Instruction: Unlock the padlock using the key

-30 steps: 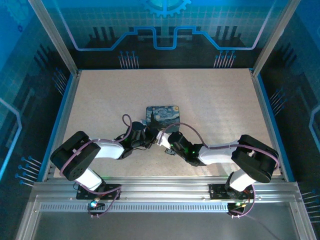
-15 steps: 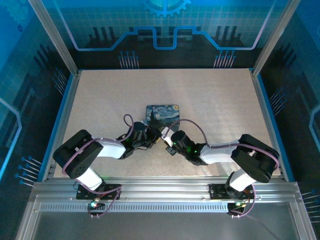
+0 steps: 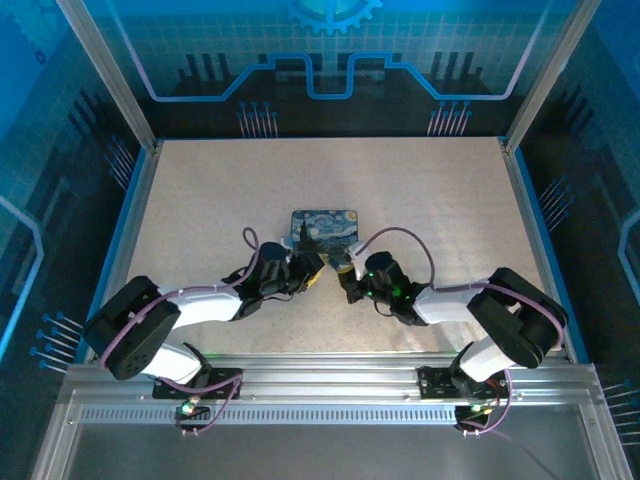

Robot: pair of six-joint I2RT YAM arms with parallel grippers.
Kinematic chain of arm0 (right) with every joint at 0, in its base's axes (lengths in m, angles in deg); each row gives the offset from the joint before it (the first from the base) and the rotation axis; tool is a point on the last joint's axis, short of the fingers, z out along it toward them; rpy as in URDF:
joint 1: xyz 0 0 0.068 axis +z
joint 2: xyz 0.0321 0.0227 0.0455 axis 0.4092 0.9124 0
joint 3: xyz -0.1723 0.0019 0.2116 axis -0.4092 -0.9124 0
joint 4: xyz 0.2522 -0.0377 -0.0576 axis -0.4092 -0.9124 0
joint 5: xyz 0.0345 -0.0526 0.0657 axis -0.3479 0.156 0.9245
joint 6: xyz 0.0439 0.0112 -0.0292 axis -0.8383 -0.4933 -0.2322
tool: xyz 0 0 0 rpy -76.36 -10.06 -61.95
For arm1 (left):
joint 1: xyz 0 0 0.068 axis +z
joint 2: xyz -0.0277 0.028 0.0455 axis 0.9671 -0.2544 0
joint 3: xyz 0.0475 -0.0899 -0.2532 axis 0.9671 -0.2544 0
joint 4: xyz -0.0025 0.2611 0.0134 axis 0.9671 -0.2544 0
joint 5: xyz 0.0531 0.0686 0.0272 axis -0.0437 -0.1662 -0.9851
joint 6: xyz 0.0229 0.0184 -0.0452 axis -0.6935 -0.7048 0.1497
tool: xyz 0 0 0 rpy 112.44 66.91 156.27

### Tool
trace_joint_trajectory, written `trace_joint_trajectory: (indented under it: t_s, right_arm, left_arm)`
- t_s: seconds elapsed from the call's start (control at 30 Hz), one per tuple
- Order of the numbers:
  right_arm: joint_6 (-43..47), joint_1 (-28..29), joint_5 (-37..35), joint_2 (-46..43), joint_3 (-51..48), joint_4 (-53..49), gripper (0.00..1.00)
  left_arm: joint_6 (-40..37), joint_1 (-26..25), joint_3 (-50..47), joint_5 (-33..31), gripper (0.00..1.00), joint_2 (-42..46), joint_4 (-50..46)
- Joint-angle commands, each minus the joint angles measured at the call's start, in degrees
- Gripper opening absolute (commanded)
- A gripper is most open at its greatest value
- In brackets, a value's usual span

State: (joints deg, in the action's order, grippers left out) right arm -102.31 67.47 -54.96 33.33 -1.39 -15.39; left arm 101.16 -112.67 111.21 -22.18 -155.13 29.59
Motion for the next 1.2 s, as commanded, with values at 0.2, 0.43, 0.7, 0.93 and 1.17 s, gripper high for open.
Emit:
trace_joint_trajectory:
  t_s: [0.2,0.43,0.7,0.93,1.17]
  right_arm:
    - [-18.9,-5.1,14.6,1.1,-2.7,8.0,0.00]
    - [-28.4,-6.7,21.2,5.4,-1.5,7.9,0.00]
    - [-30.9,-6.9,23.8,10.2,-0.4,9.4,0.02]
    - [-27.8,-7.5,21.6,5.5,-1.2,4.5,0.26]
    - [-23.3,-10.7,23.7,-1.7,-2.0,-0.1,0.50]
  left_arm:
    - [-7.5,2.5,0.9,-3.3,0.44,9.7,-15.2]
    - [-10.6,3.7,1.7,-6.3,0.50,15.4,-23.1]
    - [-10.8,5.3,0.2,-6.6,0.53,18.5,-25.5]
    - [-13.8,8.7,0.5,-6.9,0.60,22.0,-30.4]
    - [-18.7,14.3,2.3,-4.6,0.73,24.1,-34.4]
